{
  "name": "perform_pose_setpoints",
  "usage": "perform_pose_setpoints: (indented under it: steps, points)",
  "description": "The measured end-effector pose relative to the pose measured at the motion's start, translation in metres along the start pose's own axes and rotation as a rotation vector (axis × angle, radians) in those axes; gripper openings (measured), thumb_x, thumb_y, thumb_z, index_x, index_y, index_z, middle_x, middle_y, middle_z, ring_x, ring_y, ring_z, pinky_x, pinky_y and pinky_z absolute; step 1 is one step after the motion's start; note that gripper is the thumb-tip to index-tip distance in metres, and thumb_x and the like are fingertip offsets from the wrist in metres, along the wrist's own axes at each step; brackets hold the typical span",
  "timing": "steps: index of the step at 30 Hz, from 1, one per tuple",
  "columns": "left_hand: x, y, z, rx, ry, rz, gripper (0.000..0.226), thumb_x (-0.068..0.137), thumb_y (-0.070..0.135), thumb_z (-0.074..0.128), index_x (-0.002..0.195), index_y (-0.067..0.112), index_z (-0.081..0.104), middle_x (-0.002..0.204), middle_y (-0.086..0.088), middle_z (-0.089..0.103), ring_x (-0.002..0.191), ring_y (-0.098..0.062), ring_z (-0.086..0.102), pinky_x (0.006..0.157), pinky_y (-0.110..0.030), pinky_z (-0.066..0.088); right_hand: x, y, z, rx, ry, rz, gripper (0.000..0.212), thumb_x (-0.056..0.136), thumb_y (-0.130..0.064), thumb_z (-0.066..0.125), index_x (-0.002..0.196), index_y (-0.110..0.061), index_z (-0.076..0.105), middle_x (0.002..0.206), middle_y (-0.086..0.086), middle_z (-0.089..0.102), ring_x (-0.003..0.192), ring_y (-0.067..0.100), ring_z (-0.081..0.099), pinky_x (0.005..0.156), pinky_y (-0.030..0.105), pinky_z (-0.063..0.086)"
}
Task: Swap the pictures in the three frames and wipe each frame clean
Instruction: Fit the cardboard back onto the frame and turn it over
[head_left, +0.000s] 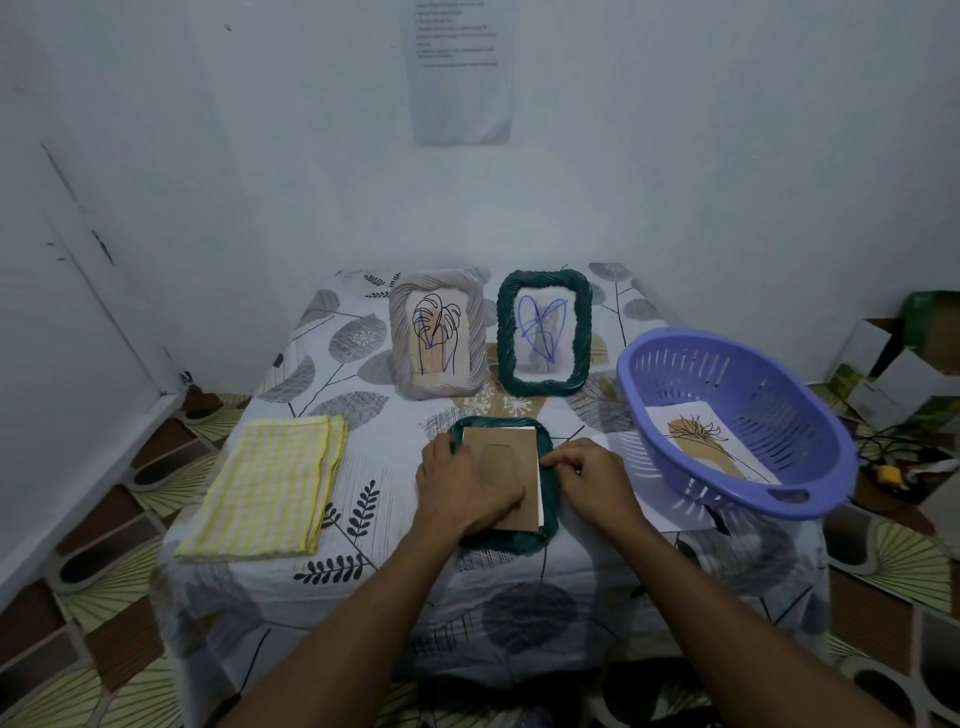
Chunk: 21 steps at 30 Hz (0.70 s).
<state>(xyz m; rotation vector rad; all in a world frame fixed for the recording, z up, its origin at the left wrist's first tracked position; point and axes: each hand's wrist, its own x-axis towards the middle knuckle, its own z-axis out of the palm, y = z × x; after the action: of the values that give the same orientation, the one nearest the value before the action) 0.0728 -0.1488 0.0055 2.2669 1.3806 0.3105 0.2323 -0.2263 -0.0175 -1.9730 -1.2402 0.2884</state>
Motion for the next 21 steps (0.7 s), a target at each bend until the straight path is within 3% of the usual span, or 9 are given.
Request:
perform_pose_setpoints:
  steps: [3, 6, 8, 9, 12, 17, 21]
  points:
    - [-0.003, 0.002, -0.008, -0.181, 0.025, -0.071, 0.080, 0.059, 0.062, 0.064, 0.112, 0.003, 0.056, 0.127, -0.012, 0.044, 0.117, -0.028, 0.043, 0.098, -0.041, 0.043, 0.000, 0.000, -0.001, -0.020, -0.009, -0.002, 0.027, 0.088, 0.000, 0.054, 0.097, -0.010, 0.077, 0.107, 0.008, 0.069, 0.099, 0.021, 0.062, 0.089, 0.020, 0.041]
    - [-0.002, 0.003, -0.017, -0.323, 0.095, -0.079, 0.070, 0.059, 0.060, 0.065, 0.094, 0.000, 0.062, 0.099, -0.020, 0.060, 0.092, -0.032, 0.059, 0.074, -0.041, 0.051, 0.001, 0.000, -0.002, -0.022, -0.021, -0.003, 0.023, 0.088, -0.004, 0.057, 0.097, -0.012, 0.077, 0.105, 0.008, 0.069, 0.098, 0.020, 0.061, 0.089, 0.020, 0.041]
    - [-0.003, 0.003, -0.023, -0.398, 0.094, -0.084, 0.038, 0.070, 0.047, 0.071, 0.070, 0.013, 0.056, 0.073, -0.007, 0.057, 0.069, -0.021, 0.056, 0.057, -0.031, 0.044, 0.001, -0.001, -0.002, -0.015, -0.022, -0.006, 0.019, 0.088, -0.007, 0.060, 0.096, -0.013, 0.077, 0.104, 0.007, 0.069, 0.096, 0.019, 0.061, 0.089, 0.023, 0.044]
    - [-0.003, 0.003, -0.026, -0.415, 0.091, -0.078, 0.035, 0.074, 0.041, 0.072, 0.063, 0.018, 0.048, 0.066, -0.001, 0.051, 0.062, -0.017, 0.050, 0.053, -0.028, 0.038, 0.002, -0.002, -0.002, -0.006, -0.024, -0.004, 0.017, 0.088, -0.009, 0.062, 0.095, -0.014, 0.077, 0.104, 0.006, 0.068, 0.093, 0.018, 0.062, 0.088, 0.024, 0.046]
    - [-0.002, 0.001, -0.034, -0.431, 0.089, -0.080, 0.037, 0.079, 0.037, 0.070, 0.064, 0.020, 0.041, 0.065, 0.002, 0.047, 0.059, -0.012, 0.043, 0.053, -0.028, 0.033, 0.005, -0.004, -0.002, -0.035, -0.034, -0.039, 0.012, 0.085, -0.016, 0.067, 0.094, -0.018, 0.075, 0.103, 0.004, 0.064, 0.091, 0.016, 0.059, 0.081, 0.023, 0.044]
    - [-0.001, 0.002, -0.039, -0.394, 0.078, -0.093, 0.032, 0.080, 0.038, 0.068, 0.067, 0.019, 0.046, 0.070, 0.002, 0.051, 0.062, -0.009, 0.045, 0.050, -0.024, 0.032, 0.005, -0.006, 0.002, -0.199, -0.176, -0.137, 0.032, 0.087, -0.028, 0.066, 0.117, -0.015, 0.068, 0.122, 0.005, 0.046, 0.113, 0.018, 0.049, 0.092, 0.027, 0.040]
    - [-0.001, 0.005, -0.035, -0.353, 0.085, -0.070, 0.040, 0.076, 0.038, 0.071, 0.057, 0.019, 0.041, 0.060, 0.002, 0.045, 0.054, -0.011, 0.042, 0.048, -0.026, 0.030, 0.002, -0.003, 0.000, -0.205, -0.156, -0.137, 0.034, 0.086, -0.031, 0.067, 0.118, -0.017, 0.069, 0.126, 0.005, 0.046, 0.118, 0.018, 0.048, 0.090, 0.025, 0.037]
